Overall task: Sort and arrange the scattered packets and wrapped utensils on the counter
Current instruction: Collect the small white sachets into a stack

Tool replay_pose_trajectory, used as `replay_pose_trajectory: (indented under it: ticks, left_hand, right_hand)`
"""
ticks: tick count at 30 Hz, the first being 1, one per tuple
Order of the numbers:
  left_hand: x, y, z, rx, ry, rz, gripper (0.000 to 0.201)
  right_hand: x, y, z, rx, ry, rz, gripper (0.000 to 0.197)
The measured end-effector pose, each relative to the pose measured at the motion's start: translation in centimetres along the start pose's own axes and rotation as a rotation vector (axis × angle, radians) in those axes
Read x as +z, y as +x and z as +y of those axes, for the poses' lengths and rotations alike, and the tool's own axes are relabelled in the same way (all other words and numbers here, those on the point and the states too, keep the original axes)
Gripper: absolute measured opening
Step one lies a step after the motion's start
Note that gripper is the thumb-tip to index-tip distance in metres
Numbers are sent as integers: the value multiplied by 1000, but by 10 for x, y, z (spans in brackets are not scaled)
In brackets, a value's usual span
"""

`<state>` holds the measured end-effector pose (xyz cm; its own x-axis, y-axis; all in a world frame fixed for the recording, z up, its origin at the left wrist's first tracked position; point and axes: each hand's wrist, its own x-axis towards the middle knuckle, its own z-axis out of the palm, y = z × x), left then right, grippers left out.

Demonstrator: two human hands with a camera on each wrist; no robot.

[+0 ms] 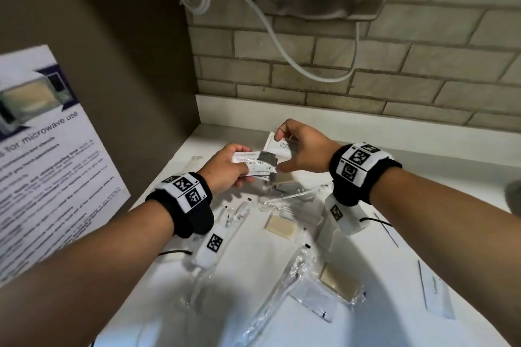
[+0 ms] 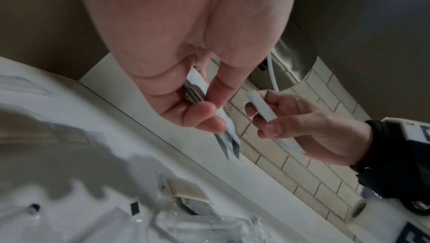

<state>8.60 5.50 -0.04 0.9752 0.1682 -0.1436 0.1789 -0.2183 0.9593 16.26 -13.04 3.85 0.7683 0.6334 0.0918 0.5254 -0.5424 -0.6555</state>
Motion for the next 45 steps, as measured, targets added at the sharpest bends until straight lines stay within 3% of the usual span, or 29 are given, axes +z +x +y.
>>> replay_pose_trajectory:
  ticks: [10,15,19,22,26,29,32,34,36,39,45]
  left_hand:
    - [3,-8,4,-13,-1,-22,39]
    - [8,-6,5,-25,-40,-51,38]
    - [7,-8,13,-33,-254,-30,38]
    - [10,-5,19,-49,-382,-89,31]
    - [13,2,19,-36,-197,-55,26]
    - [7,9,11,-33,-135,-21,33]
    - [-6,13,2,-52,-139,53,34]
    - [-13,16,-1,-61,-158,103,33]
    - [-17,19,-3,-71,-168,126,33]
    - [-17,23,-8,-81,-140,108,34]
    - [-8,26,-10,-78,-63,52,36]
  right_hand:
    - [-1,-5,-7,-29,119,-37,72]
    - [-6,-2,-9,11,61,-26,55]
    - [-4,-2,-21,-65,-129,-58,53]
    - [6,1,-24,-95,-194,-47,58]
    - [12,4,-21,-101,-194,-20,66]
    - [12,4,-7,-27,-217,15,77]
    - [12,3,20,163,-106,61,59]
    - [17,-4,38,322,-197,-67,53]
    - [25,-13,49,378,-425,-254,48]
    - [35,-25,46,285,-575,-362,31]
    - [50,-40,30,194,-424,-498,15]
